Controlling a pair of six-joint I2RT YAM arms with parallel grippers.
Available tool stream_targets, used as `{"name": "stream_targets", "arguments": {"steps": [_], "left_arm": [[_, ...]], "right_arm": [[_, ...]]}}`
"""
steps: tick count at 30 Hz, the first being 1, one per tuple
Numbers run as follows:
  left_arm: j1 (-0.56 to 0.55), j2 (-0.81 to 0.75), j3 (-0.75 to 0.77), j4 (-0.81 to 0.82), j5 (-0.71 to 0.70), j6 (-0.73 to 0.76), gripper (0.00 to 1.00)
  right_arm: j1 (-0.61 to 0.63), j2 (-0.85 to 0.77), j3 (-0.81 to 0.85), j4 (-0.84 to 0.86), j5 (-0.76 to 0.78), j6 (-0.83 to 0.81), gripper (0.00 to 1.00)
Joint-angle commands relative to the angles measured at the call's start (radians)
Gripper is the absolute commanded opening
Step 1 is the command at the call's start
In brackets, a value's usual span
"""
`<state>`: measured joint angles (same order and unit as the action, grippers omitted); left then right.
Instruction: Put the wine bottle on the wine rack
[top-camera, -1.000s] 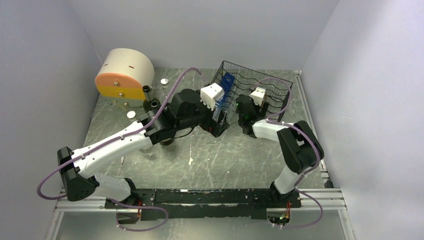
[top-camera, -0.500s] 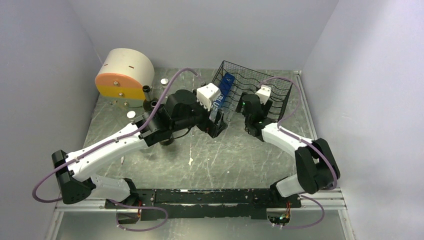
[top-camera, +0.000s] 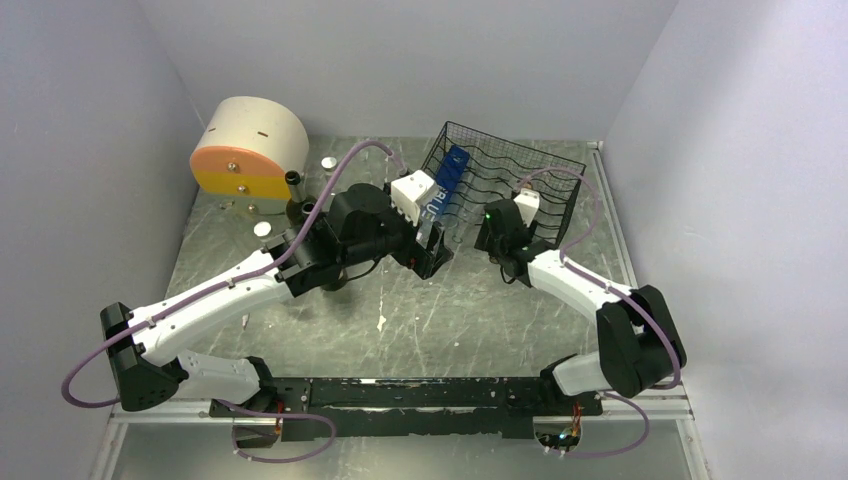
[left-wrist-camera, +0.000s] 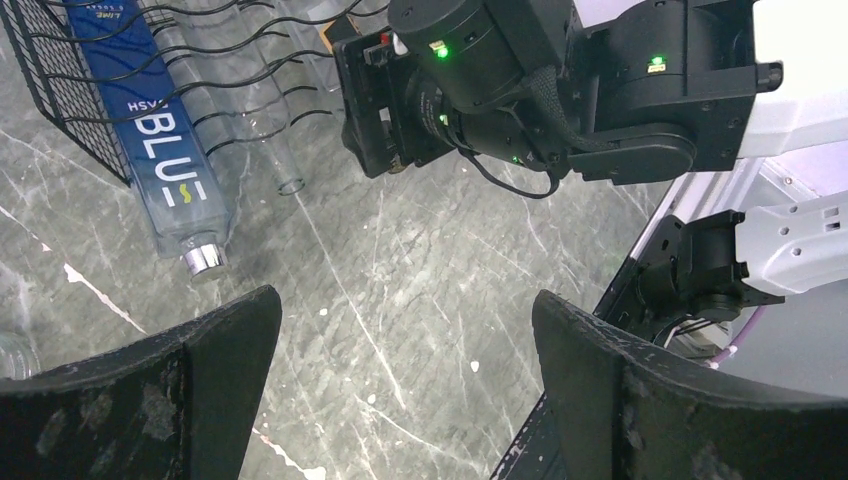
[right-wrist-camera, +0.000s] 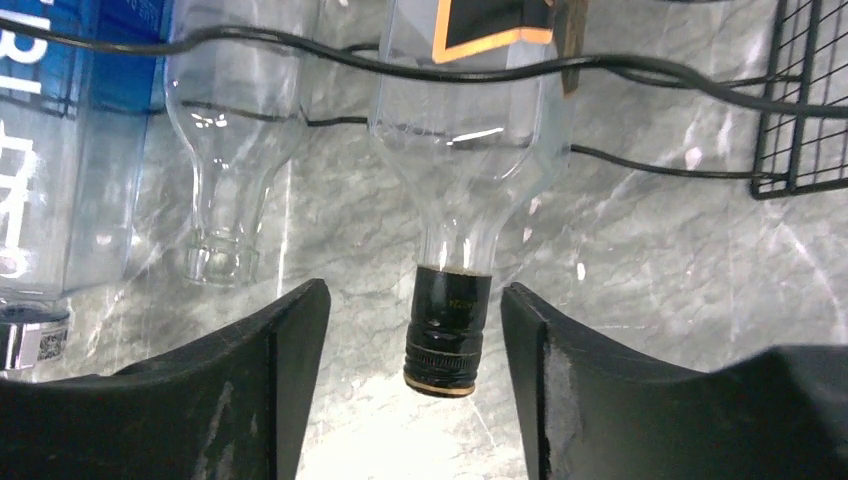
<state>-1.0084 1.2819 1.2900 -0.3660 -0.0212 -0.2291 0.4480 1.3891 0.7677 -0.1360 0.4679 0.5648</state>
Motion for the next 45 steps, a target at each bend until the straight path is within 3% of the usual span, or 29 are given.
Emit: {"name": "stream_targets", "arguments": {"steps": [1, 10, 17, 24, 27, 31, 34, 41, 45], "left_arm": [[0.007, -0.022, -0.007, 0.036, 0.019, 0.015, 1.0], [0.007, -0.007, 0.002, 0.014, 0.003, 0.01, 1.0], [0.006, 0.002, 0.015, 0.01, 0.003, 0.011, 1.0], [0.007, 0.001, 0.019, 0.004, -0.004, 0.01, 1.0], [0.006, -0.003, 0.019, 0.002, -0.009, 0.01, 0.99], [0.006, -0.013, 0.019, 0.01, -0.033, 0.012, 1.0], [0.006, -0.032, 0.017, 0.031, -0.068, 0.026, 1.0], [0.007, -0.106, 0.037, 0.061, -0.218, 0.087, 1.0], [0.006, -0.155, 0.062, 0.056, -0.377, 0.12, 1.0]], "right_arm": [[-0.005, 0.025, -0.005, -0.01, -0.057, 0.021, 0.64], [-0.006, 0.096, 0.014, -0.012, -0.009, 0.014, 0.51], [-0.01, 0.103, -0.004, 0.07, 0.025, -0.049, 0.32], [-0.02, 0.122, -0.006, 0.115, 0.021, -0.092, 0.29], [-0.022, 0.117, -0.007, 0.109, 0.019, -0.089, 0.35], [-0.022, 0.088, 0.019, 0.045, -0.021, -0.092, 0.64], [-0.022, 0.03, 0.032, 0.001, -0.055, -0.095, 0.76], [-0.021, -0.118, 0.096, -0.138, -0.143, -0.135, 0.79], [-0.02, -0.201, 0.123, -0.141, -0.28, -0.185, 0.79]]}}
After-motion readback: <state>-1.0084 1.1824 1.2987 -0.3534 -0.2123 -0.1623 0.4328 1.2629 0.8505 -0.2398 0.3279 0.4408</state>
